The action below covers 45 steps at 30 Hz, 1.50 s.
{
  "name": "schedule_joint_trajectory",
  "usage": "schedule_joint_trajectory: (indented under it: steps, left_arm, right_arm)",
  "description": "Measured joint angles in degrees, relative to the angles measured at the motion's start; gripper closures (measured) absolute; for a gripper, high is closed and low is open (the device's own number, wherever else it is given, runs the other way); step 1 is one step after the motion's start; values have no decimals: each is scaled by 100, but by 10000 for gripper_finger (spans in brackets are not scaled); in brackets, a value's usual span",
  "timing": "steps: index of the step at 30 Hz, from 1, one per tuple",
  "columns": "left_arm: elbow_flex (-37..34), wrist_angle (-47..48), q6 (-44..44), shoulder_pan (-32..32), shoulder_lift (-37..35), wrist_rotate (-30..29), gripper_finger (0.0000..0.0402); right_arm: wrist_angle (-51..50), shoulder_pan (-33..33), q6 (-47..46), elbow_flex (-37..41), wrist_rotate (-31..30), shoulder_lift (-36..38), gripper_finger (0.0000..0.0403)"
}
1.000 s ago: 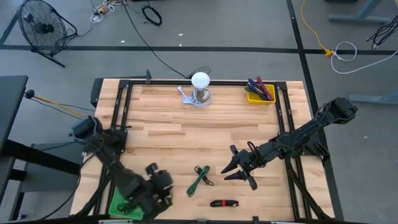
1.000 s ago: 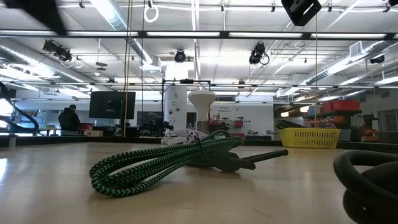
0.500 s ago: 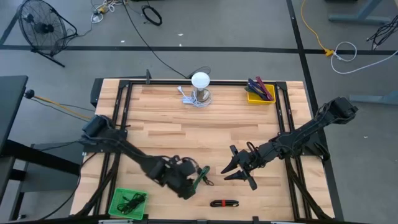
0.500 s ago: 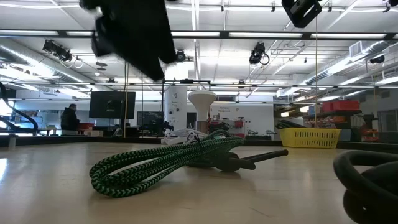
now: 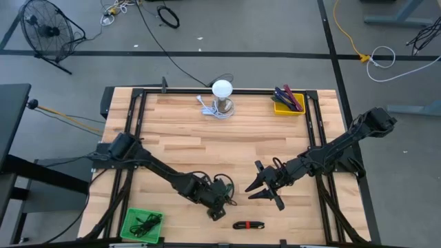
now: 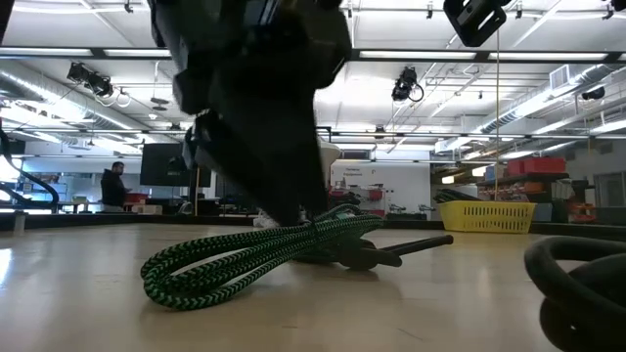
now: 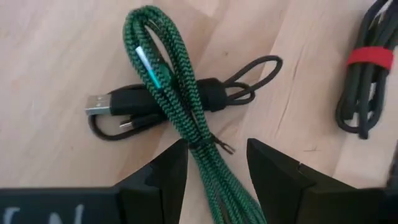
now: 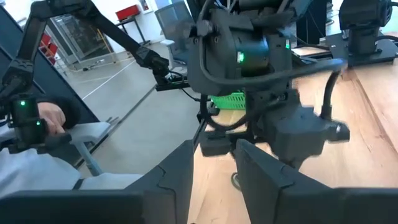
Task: Pick & Place USB Port
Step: Put the green USB cable into the yellow bin
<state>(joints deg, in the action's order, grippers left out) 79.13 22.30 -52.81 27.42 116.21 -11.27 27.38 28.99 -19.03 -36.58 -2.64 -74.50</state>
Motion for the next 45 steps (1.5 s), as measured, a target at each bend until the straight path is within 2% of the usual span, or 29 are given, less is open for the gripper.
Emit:
schedule_joint_trajectory:
  steps: [11, 13, 17, 18, 25, 28, 32, 38, 45]
  left_arm:
    - [-6, -83, 228, -35, 261, 95, 240]
    - [-5, -97, 348, -33, 281, 133, 265]
    - [-4, -95, 563, -26, 283, 182, 368]
    - [-7, -72, 573, -20, 283, 164, 379]
    - [12, -31, 544, 108, 283, -19, 382]
    - [198, 276, 545, 181, 283, -181, 382]
    - [670, 1319, 552, 288, 258, -717, 382]
    - [1566, 3039, 526, 548, 15, -2253, 382]
    - [1673, 3063, 972, 1044, -627, -4055, 382]
  right_arm:
    - [-16, -1, 0, -2, -8, 0, 282]
    - [-17, 0, 0, 0, -7, -2, 282]
    - [-19, 0, 0, -2, -4, -2, 282]
    - [-17, -1, 0, -2, -4, -2, 282]
    - [-37, 0, 0, -2, 9, -2, 282]
    - [-39, 0, 0, -2, 9, -2, 282]
    - [-39, -1, 0, -2, 7, -2, 282]
    - [-42, -1, 0, -2, 7, -1, 282]
    - [-77, 0, 0, -2, 7, 0, 282]
